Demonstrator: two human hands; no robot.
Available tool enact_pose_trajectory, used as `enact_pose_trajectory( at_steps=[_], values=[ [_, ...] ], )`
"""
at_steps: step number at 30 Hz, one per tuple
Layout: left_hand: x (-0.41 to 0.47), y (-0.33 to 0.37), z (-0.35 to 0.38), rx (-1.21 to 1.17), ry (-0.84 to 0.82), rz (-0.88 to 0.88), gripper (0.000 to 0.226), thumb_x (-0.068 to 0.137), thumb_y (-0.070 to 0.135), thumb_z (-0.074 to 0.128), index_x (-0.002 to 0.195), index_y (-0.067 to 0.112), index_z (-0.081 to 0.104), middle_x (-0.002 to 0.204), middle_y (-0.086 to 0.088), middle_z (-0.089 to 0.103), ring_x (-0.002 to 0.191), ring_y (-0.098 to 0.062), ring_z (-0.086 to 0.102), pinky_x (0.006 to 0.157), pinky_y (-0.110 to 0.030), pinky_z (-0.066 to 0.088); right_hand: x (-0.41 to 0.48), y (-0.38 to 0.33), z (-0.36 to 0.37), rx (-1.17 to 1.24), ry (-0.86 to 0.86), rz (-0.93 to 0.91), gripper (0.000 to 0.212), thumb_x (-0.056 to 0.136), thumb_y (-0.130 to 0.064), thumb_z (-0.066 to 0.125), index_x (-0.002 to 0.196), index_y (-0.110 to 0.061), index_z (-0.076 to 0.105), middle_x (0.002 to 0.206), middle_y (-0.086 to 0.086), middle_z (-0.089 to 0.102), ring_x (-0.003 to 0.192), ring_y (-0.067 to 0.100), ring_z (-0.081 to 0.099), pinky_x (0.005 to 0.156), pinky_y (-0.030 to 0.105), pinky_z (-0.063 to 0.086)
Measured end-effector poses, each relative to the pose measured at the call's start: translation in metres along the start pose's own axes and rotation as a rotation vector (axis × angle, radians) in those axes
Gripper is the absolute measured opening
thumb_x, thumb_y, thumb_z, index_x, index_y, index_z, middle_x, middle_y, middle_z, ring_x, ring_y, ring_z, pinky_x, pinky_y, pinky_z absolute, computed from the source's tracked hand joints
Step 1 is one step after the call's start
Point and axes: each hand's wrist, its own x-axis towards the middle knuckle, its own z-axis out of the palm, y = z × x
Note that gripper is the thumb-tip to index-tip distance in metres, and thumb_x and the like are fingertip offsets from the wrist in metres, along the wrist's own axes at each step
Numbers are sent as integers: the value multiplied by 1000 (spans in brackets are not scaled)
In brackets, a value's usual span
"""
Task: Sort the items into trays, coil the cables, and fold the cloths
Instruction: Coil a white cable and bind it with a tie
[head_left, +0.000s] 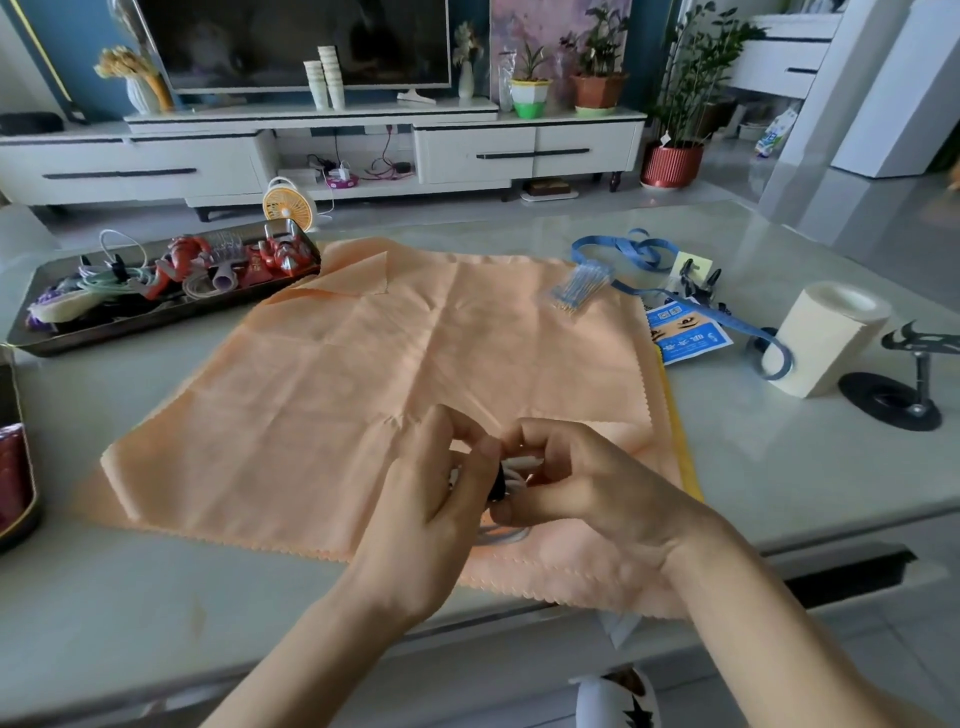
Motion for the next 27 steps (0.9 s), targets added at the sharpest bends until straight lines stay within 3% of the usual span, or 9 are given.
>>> enact_pose_trajectory(
  at_steps=[2, 5, 8, 11, 13, 16, 18, 21, 27],
  values=[
    [0, -2, -2, 12, 6, 27, 13, 89, 29, 44, 79, 20, 44, 57, 10, 63, 52, 0, 57, 51, -9, 39, 1, 1, 0, 134, 14, 45, 24, 70, -6, 56, 87, -13, 70, 87, 9, 68, 86, 18, 60, 78, 26, 42],
    [1, -3, -2, 18, 18, 37, 13, 88, 32, 44, 78, 24, 45, 61, 2, 64, 54, -2, 55, 53, -12, 40, 6, 3, 4, 234, 139, 112, 21, 78, -10, 51, 75, -13, 71, 76, 6, 66, 74, 15, 59, 70, 27, 40],
    [-1, -6, 0, 16, 22, 38, 13, 89, 29, 45, 79, 20, 46, 61, 4, 63, 53, -2, 56, 53, -8, 38, 8, 3, 4, 170, 199, 173, 22, 85, -12, 54, 68, -13, 68, 70, 6, 61, 73, 19, 53, 70, 30, 38],
    [-5, -9, 1, 79, 9, 66, 17, 93, 30, 47, 79, 20, 46, 65, 20, 64, 57, -3, 61, 51, -6, 39, 7, 2, 3, 137, 191, 229, 11, 82, -9, 62, 80, -15, 71, 70, 2, 64, 71, 14, 55, 69, 25, 40],
    [-7, -11, 1, 74, 7, 46, 15, 90, 30, 45, 79, 20, 46, 65, 19, 65, 57, -4, 62, 52, -9, 40, 8, 1, 4, 101, 217, 243, 13, 79, -10, 68, 90, -15, 69, 76, 3, 64, 75, 16, 54, 68, 23, 39],
    [-11, -15, 3, 21, 19, -13, 15, 89, 29, 46, 79, 18, 47, 63, 11, 66, 57, -2, 61, 54, -13, 43, 12, 3, 8, -45, 328, 153, 8, 76, -8, 73, 80, -15, 70, 61, -8, 63, 59, 5, 55, 57, 13, 40],
    [-15, -17, 7, -19, 27, -70, 20, 96, 20, 47, 76, 18, 46, 52, 12, 59, 49, 1, 52, 49, -10, 36, 13, 6, 12, -170, 397, 59, 13, 77, -6, 73, 72, -17, 70, 58, -9, 64, 57, -1, 59, 58, 9, 44],
    [-17, -18, 11, -113, 112, -174, 23, 96, 14, 44, 73, 17, 46, 47, 13, 51, 44, 1, 42, 46, -9, 31, 14, 7, 18, -379, 443, -100, 16, 79, -10, 72, 69, -22, 70, 64, -7, 68, 64, -1, 63, 64, 12, 49],
    [-6, -20, 10, -321, 272, -405, 25, 98, 18, 42, 78, 5, 47, 39, 7, 40, 40, -7, 37, 49, -26, 31, 13, 8, 29, -390, 448, -324, 13, 82, -6, 69, 75, -18, 69, 71, -5, 69, 70, 4, 65, 68, 17, 51]
  ],
)
